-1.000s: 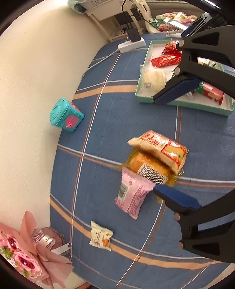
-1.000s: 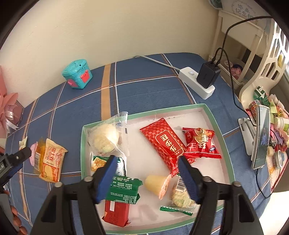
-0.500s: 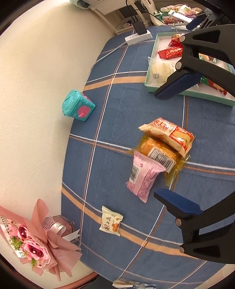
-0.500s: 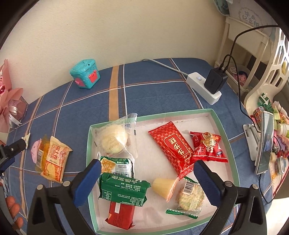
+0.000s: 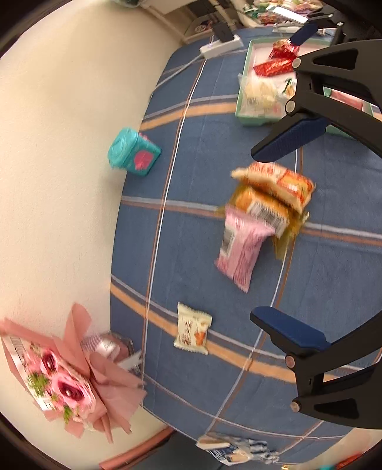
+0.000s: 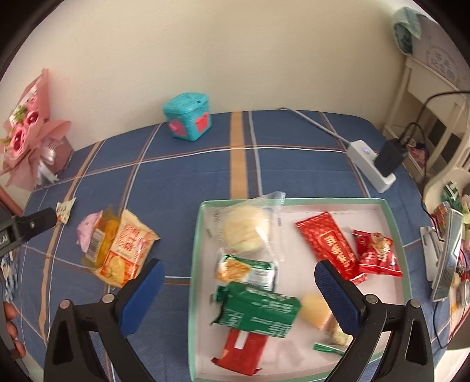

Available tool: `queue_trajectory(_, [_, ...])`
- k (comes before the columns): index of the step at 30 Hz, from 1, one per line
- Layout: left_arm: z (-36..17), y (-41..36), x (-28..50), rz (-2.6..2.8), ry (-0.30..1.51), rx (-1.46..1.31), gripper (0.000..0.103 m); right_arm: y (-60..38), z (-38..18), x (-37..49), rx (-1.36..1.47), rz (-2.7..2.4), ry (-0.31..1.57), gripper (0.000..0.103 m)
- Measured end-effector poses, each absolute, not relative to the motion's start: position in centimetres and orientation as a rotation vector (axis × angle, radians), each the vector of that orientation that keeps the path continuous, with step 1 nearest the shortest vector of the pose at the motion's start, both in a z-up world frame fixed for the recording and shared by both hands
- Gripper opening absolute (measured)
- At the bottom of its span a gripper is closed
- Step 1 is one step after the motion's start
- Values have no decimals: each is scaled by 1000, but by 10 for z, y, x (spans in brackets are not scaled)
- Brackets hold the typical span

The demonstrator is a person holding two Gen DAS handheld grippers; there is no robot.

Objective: Organize snacks
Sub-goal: 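Move both open tools back over the snack pile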

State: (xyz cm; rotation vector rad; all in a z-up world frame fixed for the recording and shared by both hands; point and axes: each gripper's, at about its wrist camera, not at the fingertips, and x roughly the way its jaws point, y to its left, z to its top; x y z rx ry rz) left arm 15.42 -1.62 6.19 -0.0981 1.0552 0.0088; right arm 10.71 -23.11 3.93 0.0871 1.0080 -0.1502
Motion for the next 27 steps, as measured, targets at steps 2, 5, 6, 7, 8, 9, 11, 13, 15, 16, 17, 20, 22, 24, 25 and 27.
queue_trajectory(2, [60,-2,156,45,1062,-118,98,-219,35,109,73,-128,1025,103])
queue_trajectory(5, [56,16,158,72,1071,-147,98,-204,28,113,80,-93,1040,103])
queue_trajectory(6, [55,22,159,80,1074,-159,98,-199,26,114,89,-84,1046,103])
queue_trajectory(7, [54,28,159,87,1076,-172,98,-194,23,116,97,-72,1054,103])
queue_trajectory(8, [52,33,160,93,1078,-183,98,-189,21,118,102,-62,1061,103])
queue_trajectory(9, [49,38,161,100,1085,-196,98,-184,19,121,106,-51,1068,103])
queue_trajectory(11, [44,46,163,108,1098,-222,98,-174,16,125,110,-31,1074,103])
queue_trajectory(13, [40,51,165,111,1109,-244,98,-165,13,129,121,-18,1078,103])
queue_trajectory(15, [37,53,167,110,1114,-259,98,-160,11,134,147,-3,1080,103])
queue_trajectory(16, [36,53,167,109,1115,-264,98,-157,10,136,161,6,1082,103])
queue_trajectory(17, [33,54,169,107,1119,-269,98,-154,8,138,173,14,1083,103])
queue_trajectory(20, [24,51,175,85,1147,-279,98,-145,5,144,178,36,1085,102])
queue_trajectory(22, [18,47,180,59,1158,-280,98,-139,2,148,170,46,1083,102])
queue_trajectory(24, [12,42,184,40,1166,-279,98,-134,-1,153,168,53,1087,101])
queue_trajectory(25, [9,40,187,31,1172,-276,98,-132,-4,155,169,56,1090,99])
queue_trajectory(27, [3,36,192,5,1179,-271,98,-129,-9,159,173,59,1102,95])
